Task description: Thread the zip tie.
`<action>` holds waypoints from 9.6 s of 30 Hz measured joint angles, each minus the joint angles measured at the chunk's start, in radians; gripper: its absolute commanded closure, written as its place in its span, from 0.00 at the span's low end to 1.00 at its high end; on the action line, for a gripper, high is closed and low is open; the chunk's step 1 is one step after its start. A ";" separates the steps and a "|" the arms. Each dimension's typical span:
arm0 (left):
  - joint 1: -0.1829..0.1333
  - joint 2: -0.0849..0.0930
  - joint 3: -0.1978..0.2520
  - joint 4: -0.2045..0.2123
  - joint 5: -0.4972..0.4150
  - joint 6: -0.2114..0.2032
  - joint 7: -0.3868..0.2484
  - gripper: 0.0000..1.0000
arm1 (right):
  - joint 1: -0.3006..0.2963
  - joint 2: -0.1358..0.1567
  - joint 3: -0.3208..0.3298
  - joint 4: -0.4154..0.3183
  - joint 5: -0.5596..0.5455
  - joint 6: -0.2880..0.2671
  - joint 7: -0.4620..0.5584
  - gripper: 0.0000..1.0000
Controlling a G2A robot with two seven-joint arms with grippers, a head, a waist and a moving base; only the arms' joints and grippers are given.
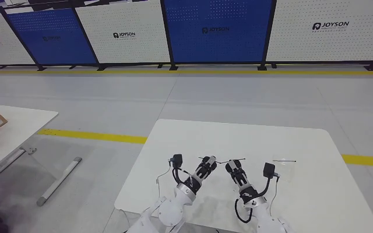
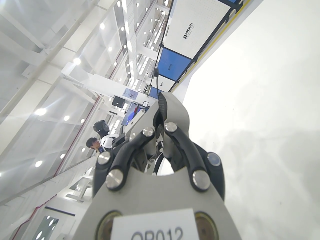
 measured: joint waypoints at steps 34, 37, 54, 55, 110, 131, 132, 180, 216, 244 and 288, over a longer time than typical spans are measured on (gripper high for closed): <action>-0.004 -0.008 0.015 0.012 0.039 0.004 -0.021 1.00 | -0.008 -0.007 0.008 -0.005 -0.019 0.009 0.025 1.00; -0.002 -0.007 0.016 0.013 0.044 0.002 -0.024 1.00 | -0.008 -0.008 0.008 -0.006 -0.018 0.009 0.033 1.00; -0.014 -0.011 0.017 0.029 0.048 0.025 -0.033 1.00 | -0.011 -0.011 0.013 -0.013 -0.016 0.008 0.031 0.77; -0.015 -0.011 0.017 0.029 0.047 0.026 -0.033 1.00 | -0.012 -0.011 0.014 -0.014 -0.016 0.006 0.030 0.76; 0.007 -0.011 0.012 0.018 0.106 -0.014 -0.048 1.00 | -0.012 -0.024 0.000 -0.028 -0.072 0.046 0.019 1.00; -0.019 -0.023 0.024 0.036 0.069 0.058 -0.019 1.00 | -0.045 -0.018 0.030 -0.040 -0.084 -0.014 0.013 0.59; -0.018 -0.023 0.024 0.035 0.072 0.056 -0.020 1.00 | -0.045 -0.018 0.031 -0.042 -0.084 -0.014 0.012 0.60; -0.002 -0.023 0.016 0.029 0.094 0.008 -0.027 0.65 | -0.041 -0.020 0.050 -0.037 -0.074 -0.003 0.033 1.00; 0.010 -0.025 0.010 0.016 0.117 -0.005 -0.007 1.00 | -0.055 -0.020 0.049 -0.048 -0.116 0.015 0.013 1.00; 0.014 -0.025 0.003 0.017 0.118 -0.012 -0.010 0.69 | -0.054 -0.021 0.051 -0.041 -0.137 0.039 0.009 1.00; 0.016 -0.036 -0.020 -0.017 0.004 0.048 0.029 1.00 | -0.097 -0.004 0.094 -0.048 -0.168 -0.066 0.064 0.00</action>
